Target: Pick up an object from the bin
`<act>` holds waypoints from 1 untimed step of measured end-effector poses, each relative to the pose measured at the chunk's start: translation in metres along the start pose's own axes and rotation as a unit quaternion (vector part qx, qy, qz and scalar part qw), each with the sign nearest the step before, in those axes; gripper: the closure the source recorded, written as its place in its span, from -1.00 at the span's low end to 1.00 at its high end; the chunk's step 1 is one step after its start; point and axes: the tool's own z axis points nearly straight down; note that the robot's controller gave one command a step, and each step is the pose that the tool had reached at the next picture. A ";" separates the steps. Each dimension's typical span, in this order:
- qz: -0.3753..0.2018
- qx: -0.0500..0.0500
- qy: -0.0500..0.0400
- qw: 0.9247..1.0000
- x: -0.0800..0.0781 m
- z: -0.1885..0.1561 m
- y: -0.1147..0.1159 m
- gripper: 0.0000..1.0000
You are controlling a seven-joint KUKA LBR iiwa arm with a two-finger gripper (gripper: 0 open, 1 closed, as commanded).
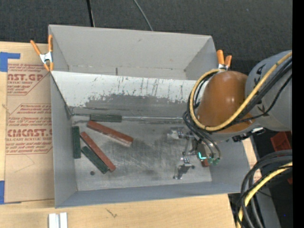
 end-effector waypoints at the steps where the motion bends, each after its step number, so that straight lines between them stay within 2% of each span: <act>1: 0.000 0.000 -0.004 1.000 -0.002 -0.003 0.000 -1.00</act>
Offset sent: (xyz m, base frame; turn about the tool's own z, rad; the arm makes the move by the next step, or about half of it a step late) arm 0.0621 0.0761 0.0126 -0.0455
